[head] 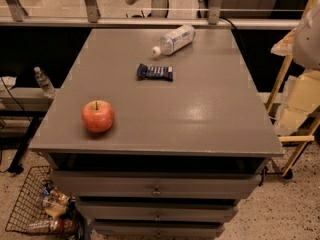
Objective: Move rxbar blueberry near apple
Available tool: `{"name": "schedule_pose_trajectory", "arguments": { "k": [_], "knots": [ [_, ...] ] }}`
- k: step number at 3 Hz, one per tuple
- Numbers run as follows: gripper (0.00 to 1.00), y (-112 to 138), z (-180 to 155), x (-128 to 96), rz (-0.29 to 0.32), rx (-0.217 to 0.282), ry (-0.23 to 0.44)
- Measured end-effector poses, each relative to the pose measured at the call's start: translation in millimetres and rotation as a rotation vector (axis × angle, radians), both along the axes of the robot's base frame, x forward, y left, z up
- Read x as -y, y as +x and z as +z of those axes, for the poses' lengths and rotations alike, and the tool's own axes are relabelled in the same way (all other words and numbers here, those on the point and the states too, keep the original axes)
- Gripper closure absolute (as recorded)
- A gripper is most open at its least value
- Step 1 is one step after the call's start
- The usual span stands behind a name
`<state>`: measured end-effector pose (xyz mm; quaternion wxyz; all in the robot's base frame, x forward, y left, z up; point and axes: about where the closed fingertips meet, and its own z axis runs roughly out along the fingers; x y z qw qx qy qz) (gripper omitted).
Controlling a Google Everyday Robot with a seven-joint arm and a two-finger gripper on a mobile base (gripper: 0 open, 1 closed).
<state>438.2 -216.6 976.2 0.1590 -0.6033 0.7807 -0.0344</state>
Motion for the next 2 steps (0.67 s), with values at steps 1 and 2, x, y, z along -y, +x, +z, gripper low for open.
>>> {"name": "schedule_pose_trajectory", "arguments": {
  "k": [1, 2],
  "knots": [
    [0.0, 1.3, 0.8, -0.5, 0.001, 0.003, 0.002],
    [0.0, 28.4, 0.9, -8.5, 0.027, 0.003, 0.061]
  ]
}}
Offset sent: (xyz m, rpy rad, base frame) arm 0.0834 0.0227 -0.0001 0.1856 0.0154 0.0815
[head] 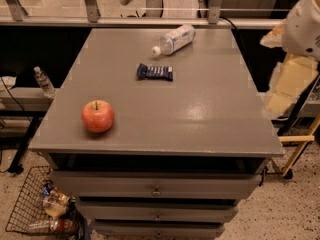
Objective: Move rxbar blueberry near apple
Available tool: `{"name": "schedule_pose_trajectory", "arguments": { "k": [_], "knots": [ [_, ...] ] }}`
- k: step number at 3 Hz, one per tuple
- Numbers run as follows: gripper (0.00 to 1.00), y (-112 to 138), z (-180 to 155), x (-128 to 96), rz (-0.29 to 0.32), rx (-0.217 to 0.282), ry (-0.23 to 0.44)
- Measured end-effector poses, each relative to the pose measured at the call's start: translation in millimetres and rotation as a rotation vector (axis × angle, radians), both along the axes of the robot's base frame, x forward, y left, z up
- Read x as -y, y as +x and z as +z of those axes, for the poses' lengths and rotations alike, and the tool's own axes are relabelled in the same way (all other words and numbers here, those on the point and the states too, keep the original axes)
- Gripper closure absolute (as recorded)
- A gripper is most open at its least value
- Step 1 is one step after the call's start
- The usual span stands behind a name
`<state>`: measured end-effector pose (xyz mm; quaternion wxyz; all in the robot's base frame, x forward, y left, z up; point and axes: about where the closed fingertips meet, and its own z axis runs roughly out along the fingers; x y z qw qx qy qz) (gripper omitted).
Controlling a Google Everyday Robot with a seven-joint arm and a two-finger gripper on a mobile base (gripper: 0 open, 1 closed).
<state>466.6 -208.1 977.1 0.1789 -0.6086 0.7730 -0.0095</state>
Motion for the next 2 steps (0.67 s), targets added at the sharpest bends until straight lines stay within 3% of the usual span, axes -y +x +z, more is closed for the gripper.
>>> {"name": "schedule_pose_trajectory", "arguments": {
  "k": [1, 2],
  "knots": [
    [0.0, 44.0, -2.2, -16.3, 0.023, -0.008, 0.13],
    [0.0, 74.9, -9.0, -42.5, 0.008, -0.01, 0.298]
  ]
}}
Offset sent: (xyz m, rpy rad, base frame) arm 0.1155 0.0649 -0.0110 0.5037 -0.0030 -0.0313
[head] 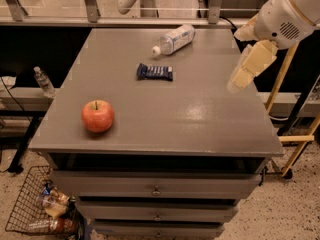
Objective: Move rxbar blueberry near apple
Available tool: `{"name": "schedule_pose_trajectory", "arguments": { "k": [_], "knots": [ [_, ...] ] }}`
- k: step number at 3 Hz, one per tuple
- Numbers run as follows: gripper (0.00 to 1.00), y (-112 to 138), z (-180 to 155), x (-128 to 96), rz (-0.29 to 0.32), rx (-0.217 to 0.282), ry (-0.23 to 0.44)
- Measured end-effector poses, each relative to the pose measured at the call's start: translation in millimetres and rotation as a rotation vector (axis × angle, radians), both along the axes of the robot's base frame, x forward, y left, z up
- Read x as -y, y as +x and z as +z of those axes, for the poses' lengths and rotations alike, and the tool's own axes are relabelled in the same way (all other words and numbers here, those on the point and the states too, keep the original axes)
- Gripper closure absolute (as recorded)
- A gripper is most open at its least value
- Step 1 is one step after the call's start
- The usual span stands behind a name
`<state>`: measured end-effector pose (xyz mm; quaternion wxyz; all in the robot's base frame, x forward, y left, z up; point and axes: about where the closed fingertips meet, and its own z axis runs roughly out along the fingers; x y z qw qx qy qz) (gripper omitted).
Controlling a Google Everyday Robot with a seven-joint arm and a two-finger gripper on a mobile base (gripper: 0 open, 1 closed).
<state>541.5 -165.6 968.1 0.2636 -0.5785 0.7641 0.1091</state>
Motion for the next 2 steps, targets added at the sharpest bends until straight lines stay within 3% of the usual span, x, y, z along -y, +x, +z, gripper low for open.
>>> {"name": "schedule_pose_trajectory", "arguments": {
  "k": [1, 2],
  "knots": [
    [0.0, 0.0, 0.0, 0.0, 0.0, 0.0, -0.001],
    [0.0, 30.5, -11.8, -22.3, 0.004, 0.029, 0.052]
  ]
}}
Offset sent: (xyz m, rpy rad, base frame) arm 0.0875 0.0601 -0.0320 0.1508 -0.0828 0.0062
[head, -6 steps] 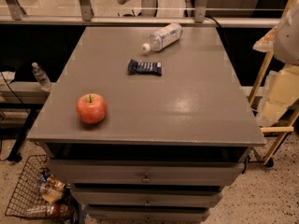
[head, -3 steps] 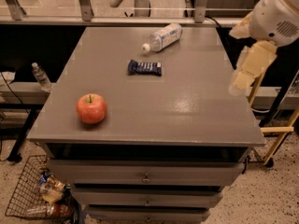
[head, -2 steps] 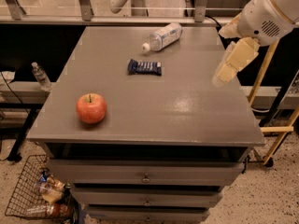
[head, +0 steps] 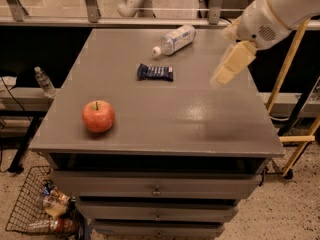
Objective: Move rxbar blueberry near apple
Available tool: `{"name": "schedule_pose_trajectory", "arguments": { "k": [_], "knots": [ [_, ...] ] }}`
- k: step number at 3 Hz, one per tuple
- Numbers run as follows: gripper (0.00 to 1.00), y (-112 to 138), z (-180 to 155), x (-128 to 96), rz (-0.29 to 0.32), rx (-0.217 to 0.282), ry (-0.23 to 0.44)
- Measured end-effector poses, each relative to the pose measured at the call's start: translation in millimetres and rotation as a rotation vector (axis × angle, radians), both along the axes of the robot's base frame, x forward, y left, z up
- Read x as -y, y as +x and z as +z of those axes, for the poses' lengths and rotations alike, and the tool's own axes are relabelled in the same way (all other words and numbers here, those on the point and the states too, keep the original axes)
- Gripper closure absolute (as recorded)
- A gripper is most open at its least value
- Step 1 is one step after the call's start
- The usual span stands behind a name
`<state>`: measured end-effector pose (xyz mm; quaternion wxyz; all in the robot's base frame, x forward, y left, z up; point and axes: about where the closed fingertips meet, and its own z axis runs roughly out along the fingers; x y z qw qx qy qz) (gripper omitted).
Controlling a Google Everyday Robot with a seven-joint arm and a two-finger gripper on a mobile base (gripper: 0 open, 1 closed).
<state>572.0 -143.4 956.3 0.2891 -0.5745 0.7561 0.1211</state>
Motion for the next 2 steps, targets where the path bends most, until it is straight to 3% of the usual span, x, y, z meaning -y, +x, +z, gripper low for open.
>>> {"name": "schedule_pose_trajectory", "arguments": {
  "k": [1, 2],
  "knots": [
    [0.0, 48.4, -11.4, -31.9, -0.024, 0.039, 0.098],
    [0.0, 81.1, -23.0, -66.6, -0.011, 0.041, 0.168]
  ]
}}
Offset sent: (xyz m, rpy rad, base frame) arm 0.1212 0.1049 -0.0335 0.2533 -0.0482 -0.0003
